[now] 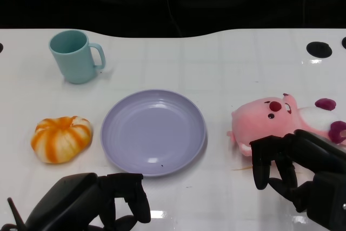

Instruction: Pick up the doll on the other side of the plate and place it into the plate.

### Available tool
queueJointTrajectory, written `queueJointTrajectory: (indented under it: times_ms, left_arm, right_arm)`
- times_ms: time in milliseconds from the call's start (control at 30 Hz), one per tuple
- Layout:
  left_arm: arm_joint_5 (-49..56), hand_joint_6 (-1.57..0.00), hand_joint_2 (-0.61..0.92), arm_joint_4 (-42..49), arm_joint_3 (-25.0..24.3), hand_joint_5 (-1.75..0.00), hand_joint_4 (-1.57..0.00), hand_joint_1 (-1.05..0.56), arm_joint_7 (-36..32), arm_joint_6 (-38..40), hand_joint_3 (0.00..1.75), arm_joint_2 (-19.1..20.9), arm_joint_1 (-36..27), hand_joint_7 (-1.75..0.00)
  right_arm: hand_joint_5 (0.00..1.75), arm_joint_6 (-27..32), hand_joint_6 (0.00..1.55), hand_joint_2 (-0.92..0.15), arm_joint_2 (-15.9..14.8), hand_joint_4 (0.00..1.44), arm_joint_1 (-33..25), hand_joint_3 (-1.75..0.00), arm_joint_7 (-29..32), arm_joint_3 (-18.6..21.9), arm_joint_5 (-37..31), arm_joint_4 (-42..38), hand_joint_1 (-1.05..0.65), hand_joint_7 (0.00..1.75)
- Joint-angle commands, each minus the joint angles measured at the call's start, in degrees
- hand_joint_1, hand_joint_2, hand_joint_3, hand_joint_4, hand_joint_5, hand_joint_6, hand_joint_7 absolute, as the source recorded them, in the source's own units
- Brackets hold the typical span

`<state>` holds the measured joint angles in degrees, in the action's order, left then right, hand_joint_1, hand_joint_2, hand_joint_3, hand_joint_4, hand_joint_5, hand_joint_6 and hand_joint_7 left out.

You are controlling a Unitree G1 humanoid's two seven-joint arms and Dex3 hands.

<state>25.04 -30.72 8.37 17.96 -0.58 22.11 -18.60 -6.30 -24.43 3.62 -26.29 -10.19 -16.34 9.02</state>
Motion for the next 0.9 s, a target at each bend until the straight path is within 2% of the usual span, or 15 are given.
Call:
queueJointTrajectory:
  times_ms: [33, 900]
  left_arm:
    - [0.4, -0.71, 0.69, 0.1, -0.5, -1.52, -0.68, -0.21, -0.1, -0.2, 0.8, 0.7, 0.1, -1.19]
    - [0.1, -0.71, 0.68, 0.4, -0.6, -1.52, -0.69, -0.22, -0.2, -0.6, 0.82, 0.8, 0.1, -1.19]
  right_arm:
    - [1.75, 0.1, 0.77, -0.36, -0.7, 0.85, 0.6, -1.32, -0.1, 0.0, 0.1, -0.3, -0.09, 1.46]
    - [1.75, 0.2, 0.77, -0.36, -0.7, 0.84, 0.8, -1.31, -0.2, 0.0, 0.1, -0.4, -0.07, 1.46]
